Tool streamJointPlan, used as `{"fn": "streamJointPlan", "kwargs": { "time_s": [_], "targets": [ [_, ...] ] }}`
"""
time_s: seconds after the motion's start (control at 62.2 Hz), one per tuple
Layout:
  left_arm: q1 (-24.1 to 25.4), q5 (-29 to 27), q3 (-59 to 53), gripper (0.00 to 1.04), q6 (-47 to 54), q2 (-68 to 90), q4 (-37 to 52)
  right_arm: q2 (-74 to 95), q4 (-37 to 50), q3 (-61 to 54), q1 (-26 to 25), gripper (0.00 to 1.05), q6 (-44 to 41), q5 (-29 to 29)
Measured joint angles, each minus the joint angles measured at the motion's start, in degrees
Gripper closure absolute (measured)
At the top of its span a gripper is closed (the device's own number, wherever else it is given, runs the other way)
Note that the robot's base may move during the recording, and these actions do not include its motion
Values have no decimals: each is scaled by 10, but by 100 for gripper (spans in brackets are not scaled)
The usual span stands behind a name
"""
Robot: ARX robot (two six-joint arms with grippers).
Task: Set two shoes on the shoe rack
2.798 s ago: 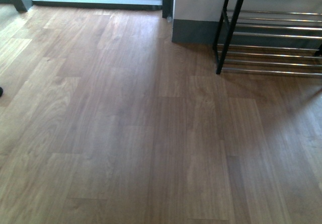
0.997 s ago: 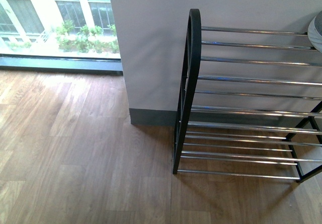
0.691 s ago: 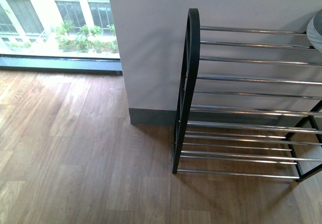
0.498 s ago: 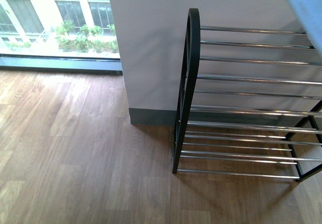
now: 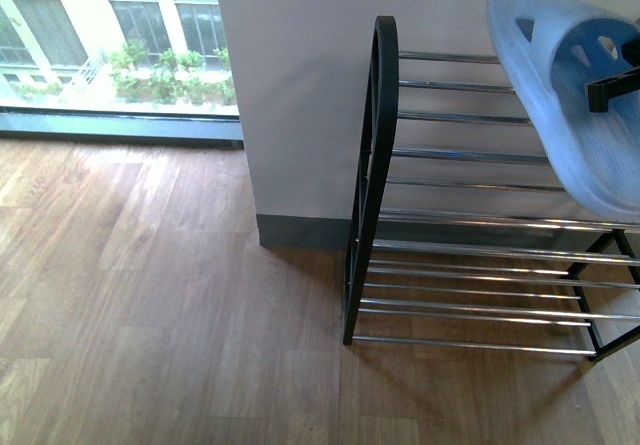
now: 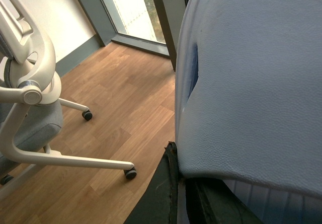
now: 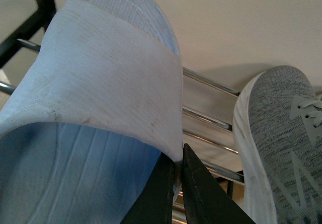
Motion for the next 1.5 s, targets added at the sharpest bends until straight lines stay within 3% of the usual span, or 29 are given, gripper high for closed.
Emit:
{"fn": "streamJointPlan", "kwargs": {
  "time_s": [0.305, 0.466, 0.611, 0.981, 1.222, 1.495],
  "targets": [
    [0, 0, 0, 103, 0, 0, 0, 111, 16, 80, -25, 103, 4, 49],
    [0, 0, 0, 103, 0, 0, 0, 164, 29, 130, -33, 103, -5, 104],
    [0, 0, 0, 103, 0, 0, 0, 198, 52, 170, -42, 103, -73, 135],
    [0, 0, 0, 103, 0, 0, 0, 217, 70, 184, -43, 103, -209, 137],
    [0, 0, 0, 103, 0, 0, 0, 206, 32, 190, -43, 68, -199, 103],
    [0, 0, 0, 103, 0, 0, 0, 55, -97, 148, -66, 26, -143, 52]
  ]
}}
